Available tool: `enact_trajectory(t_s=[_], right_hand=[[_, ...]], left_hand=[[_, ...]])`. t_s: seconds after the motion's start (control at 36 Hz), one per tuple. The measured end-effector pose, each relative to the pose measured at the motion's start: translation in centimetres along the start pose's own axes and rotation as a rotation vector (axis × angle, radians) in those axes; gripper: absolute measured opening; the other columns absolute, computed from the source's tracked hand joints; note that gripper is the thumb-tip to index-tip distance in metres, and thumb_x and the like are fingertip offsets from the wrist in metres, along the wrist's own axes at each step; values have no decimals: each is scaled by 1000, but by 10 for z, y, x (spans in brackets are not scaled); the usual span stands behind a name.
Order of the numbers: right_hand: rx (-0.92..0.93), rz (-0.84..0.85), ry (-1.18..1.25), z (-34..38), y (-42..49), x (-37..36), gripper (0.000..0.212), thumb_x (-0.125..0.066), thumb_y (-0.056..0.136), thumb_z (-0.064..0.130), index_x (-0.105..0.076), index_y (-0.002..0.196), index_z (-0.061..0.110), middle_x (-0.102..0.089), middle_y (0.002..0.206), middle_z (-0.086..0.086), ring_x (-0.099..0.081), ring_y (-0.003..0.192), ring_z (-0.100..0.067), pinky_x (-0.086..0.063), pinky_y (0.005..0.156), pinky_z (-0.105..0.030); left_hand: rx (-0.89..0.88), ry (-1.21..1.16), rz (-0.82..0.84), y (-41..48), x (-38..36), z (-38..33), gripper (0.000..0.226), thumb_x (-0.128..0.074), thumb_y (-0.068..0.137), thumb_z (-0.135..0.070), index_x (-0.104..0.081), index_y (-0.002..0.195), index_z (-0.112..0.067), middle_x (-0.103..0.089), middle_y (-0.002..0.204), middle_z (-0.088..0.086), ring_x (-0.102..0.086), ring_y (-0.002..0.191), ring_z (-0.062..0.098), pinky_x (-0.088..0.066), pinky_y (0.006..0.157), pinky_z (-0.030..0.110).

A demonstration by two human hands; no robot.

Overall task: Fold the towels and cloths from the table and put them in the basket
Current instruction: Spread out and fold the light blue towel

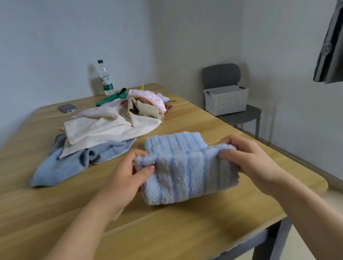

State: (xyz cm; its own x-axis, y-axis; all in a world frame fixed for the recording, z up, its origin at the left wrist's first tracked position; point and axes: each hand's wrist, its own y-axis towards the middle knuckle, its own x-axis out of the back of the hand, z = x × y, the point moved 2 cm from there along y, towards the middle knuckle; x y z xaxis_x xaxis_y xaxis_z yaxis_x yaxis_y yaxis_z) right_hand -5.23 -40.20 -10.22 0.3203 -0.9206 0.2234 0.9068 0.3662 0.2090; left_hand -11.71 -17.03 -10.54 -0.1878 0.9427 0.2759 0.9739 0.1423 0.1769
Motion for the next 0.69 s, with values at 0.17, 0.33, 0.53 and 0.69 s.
enact_trajectory(t_s=[0.17,0.33,0.53,0.69], right_hand=[[-17,-239,6,7,65,-4,16,-51,93,16,-56,79,20,-52,72,3,-46,65,-8,-34,59,-25],[-84,-324,-43,-12,139,-12,7,-48,95,21,-54,93,18,-53,82,5,-49,72,-9,-37,60,-25],[-120,-243,-427,-60,184,-23,28,-47,97,23,-49,124,17,-55,101,1,-55,95,-21,-33,61,-24],[-129,-255,-520,-82,196,-29,29,-48,96,24,-50,124,19,-57,92,-1,-46,76,-13,-39,67,-28]], left_hand=[[-37,-55,-161,68,0,-13,9,-53,93,-19,-51,87,-26,-60,92,0,-58,89,16,-45,79,35],[53,37,-278,142,4,13,5,-58,91,-27,-53,89,-25,-63,100,6,-61,96,27,-49,89,46],[162,279,-344,180,1,69,23,-61,88,-31,-51,108,-24,-54,104,0,-54,100,22,-41,82,31],[181,351,-404,190,3,78,33,-60,89,-29,-51,119,-18,-48,100,-3,-45,93,12,-32,77,24]])
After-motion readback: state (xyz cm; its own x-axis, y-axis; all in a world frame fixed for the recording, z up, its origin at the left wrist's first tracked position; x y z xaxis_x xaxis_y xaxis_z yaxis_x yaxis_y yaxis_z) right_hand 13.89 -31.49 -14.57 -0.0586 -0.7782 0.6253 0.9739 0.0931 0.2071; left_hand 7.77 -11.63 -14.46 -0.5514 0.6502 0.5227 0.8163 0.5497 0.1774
